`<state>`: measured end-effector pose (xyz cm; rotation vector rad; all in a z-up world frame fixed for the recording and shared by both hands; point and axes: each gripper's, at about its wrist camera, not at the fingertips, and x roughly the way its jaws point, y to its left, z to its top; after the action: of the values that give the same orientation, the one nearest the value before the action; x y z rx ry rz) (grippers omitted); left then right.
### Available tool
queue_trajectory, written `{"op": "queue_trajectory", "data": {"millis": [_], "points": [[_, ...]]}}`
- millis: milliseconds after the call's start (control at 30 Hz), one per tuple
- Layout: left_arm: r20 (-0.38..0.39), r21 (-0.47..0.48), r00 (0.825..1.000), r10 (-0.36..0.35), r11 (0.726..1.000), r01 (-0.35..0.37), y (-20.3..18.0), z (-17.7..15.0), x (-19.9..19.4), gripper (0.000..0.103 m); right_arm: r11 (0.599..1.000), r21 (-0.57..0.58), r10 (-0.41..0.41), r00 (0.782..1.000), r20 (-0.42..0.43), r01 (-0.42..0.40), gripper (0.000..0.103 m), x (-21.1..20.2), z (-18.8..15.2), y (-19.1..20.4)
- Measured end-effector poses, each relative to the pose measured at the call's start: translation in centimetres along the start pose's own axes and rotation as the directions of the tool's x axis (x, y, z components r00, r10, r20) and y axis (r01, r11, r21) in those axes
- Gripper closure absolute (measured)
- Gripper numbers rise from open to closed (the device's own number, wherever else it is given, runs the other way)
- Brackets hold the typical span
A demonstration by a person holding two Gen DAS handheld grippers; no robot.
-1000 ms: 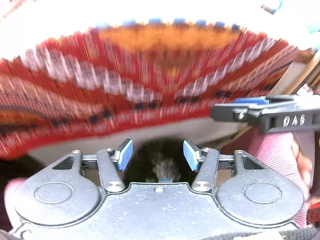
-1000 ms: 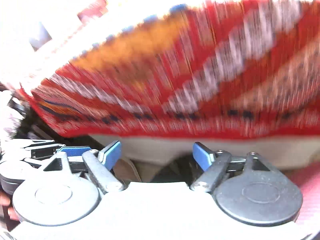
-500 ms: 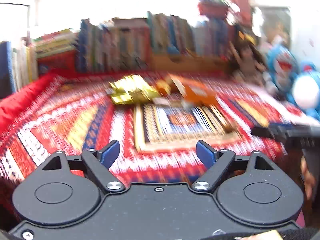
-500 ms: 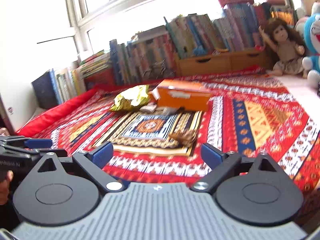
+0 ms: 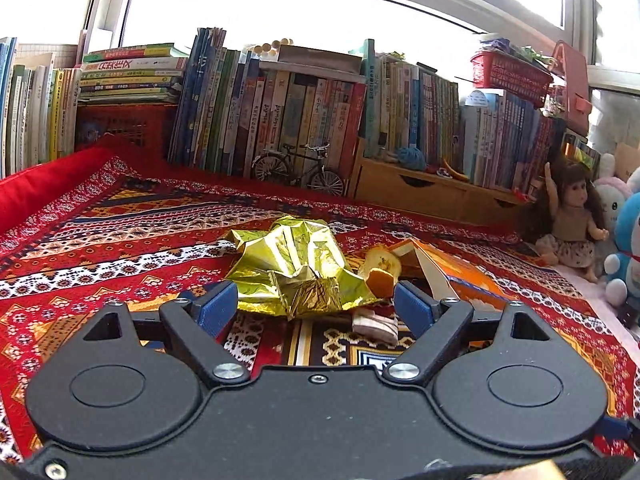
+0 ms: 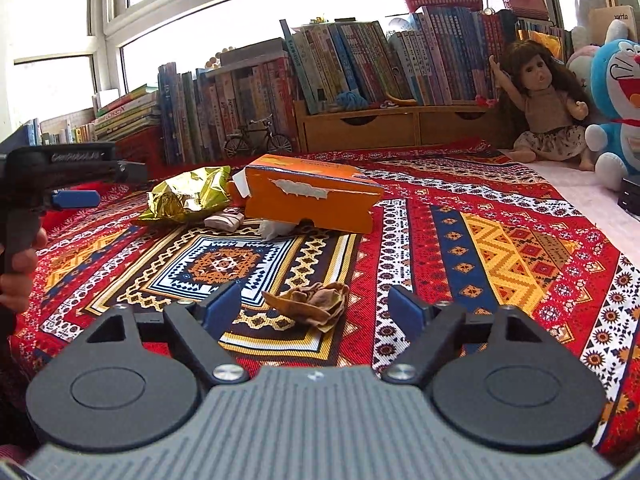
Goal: Collect trash
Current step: 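Grasp the brown paper scrap with the right gripper while the left grasps the gold foil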
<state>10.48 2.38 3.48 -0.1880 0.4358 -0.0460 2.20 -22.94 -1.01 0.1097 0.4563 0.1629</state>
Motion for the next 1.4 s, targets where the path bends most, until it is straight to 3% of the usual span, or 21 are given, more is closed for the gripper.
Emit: {"op": "queue_trajectory", "data": {"millis": [133, 267, 367, 533, 600, 633, 667, 767, 1000, 1400], "points": [[0.024, -0.022, 0.999, 0.040, 0.999, -0.039, -0.1, 0.0, 3.2, 0.019, 1.000, -0.024, -0.009, 1.000, -0.001, 0.009, 0.018, 1.0, -0.4, 0.7], [0.006, 0.013, 0.997, 0.071, 0.997, -0.071, -0.3, -0.4, 5.3, 0.022, 0.998, -0.053, -0.026, 1.000, 0.000, 0.026, 0.019, 1.9, -0.7, 1.2], [-0.005, 0.015, 0.997, 0.074, 0.997, -0.073, -0.3, -0.7, 6.0, 0.035, 0.997, -0.074, -0.034, 0.999, 0.005, 0.035, 0.019, 2.3, -1.0, 1.6], [-0.029, 0.001, 0.998, 0.056, 0.998, -0.056, -0.3, -1.0, 6.5, 0.074, 0.994, -0.102, -0.037, 0.999, 0.020, 0.039, 0.024, 2.3, -1.3, 1.9], [-0.021, 0.002, 0.998, 0.062, 0.998, -0.062, -0.4, -1.1, 6.2, 0.078, 0.995, -0.095, -0.036, 0.999, 0.020, 0.037, 0.035, 2.3, -1.3, 1.8], [-0.014, 0.008, 0.998, 0.060, 0.998, -0.060, -0.5, -1.1, 6.0, 0.080, 0.995, -0.093, -0.042, 0.999, 0.026, 0.044, 0.045, 2.2, -1.4, 1.8], [-0.009, 0.018, 0.998, 0.055, 0.998, -0.055, -0.6, -1.1, 5.7, 0.081, 0.995, -0.090, -0.048, 0.998, 0.030, 0.050, 0.060, 2.1, -1.4, 1.7], [0.006, 0.058, 0.999, 0.042, 0.997, -0.042, -1.2, -1.1, 4.6, 0.084, 0.997, -0.065, -0.028, 0.999, 0.042, 0.031, 0.066, 1.5, -1.3, 1.4], [0.019, 0.108, 1.000, -0.002, 0.994, 0.000, -2.3, -1.5, 0.3, 0.085, 0.998, -0.062, -0.004, 0.998, 0.065, 0.008, 0.070, 0.1, -1.2, 1.6], [-0.021, 0.160, 0.990, -0.141, 0.977, 0.142, -2.7, -4.9, -10.0, 0.085, 0.998, -0.058, 0.032, 0.996, 0.084, -0.027, 0.071, -3.7, -1.4, 2.0]]}}
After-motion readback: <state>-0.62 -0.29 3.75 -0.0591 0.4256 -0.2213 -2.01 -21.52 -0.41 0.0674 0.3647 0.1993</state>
